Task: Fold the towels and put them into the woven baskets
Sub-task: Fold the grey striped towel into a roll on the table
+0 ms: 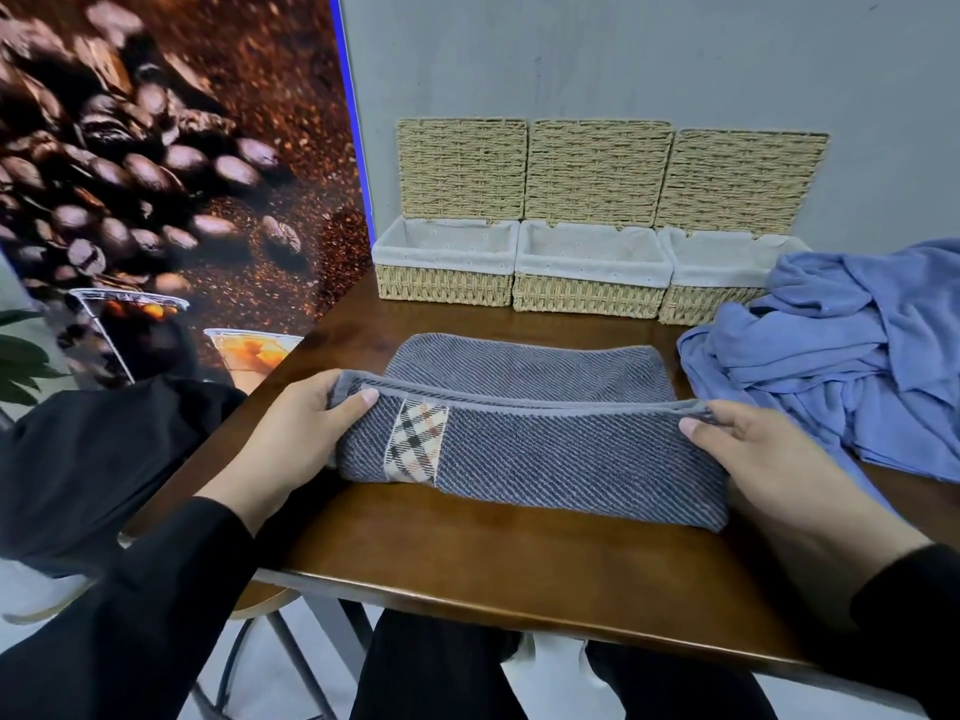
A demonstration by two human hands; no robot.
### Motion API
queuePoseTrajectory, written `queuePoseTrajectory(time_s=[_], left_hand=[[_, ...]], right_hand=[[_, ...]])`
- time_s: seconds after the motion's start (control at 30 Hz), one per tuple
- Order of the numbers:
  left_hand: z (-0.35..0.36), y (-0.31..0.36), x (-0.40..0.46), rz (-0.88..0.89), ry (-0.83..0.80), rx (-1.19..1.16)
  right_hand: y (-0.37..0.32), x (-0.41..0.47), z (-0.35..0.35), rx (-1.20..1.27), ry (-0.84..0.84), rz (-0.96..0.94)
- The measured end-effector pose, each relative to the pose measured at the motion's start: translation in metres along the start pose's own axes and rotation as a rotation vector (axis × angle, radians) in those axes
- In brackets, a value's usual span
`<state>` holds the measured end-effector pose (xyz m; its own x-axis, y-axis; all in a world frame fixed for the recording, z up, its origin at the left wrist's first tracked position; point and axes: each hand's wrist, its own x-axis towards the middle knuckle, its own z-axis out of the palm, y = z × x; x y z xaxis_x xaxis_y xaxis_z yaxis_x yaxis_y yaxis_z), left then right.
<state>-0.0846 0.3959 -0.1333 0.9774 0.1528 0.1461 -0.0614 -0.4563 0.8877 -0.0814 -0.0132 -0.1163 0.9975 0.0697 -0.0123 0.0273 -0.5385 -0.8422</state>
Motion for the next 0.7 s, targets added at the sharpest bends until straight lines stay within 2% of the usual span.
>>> queuePoseTrajectory(time_s=[0.13, 0.23, 0.37, 0.47, 0.57, 0.63, 0.7], left_hand=[[-0.001, 0.016, 0.016, 0.045, 0.019, 0.021], [-0.001, 0.033, 0.042, 0.113, 0.033, 0.145], [0.008, 0.048, 0.092, 0.147, 0.03, 0.247], [0.017, 0.048, 0.131, 0.061, -0.002, 0.403], [0.036, 0.054, 0.14, 0.083, 0.095, 0.628], [0.064, 0.061, 0.12, 0.208, 0.069, 0.62], [0.099, 0.065, 0.082, 0.287, -0.076, 0.709]], right_hand=[[-0.006, 0.008, -0.006, -0.041, 0.094, -0.031], [-0.015, 0.026, -0.012, -0.167, 0.183, -0.074], [-0.028, 0.072, -0.022, -0.461, 0.276, -0.141], [-0.038, 0.11, -0.022, -0.692, 0.267, -0.129], [-0.038, 0.129, -0.011, -0.965, 0.239, -0.164], [-0.033, 0.127, 0.002, -0.878, 0.203, -0.296], [-0.026, 0.119, 0.018, -0.717, 0.075, -0.392]])
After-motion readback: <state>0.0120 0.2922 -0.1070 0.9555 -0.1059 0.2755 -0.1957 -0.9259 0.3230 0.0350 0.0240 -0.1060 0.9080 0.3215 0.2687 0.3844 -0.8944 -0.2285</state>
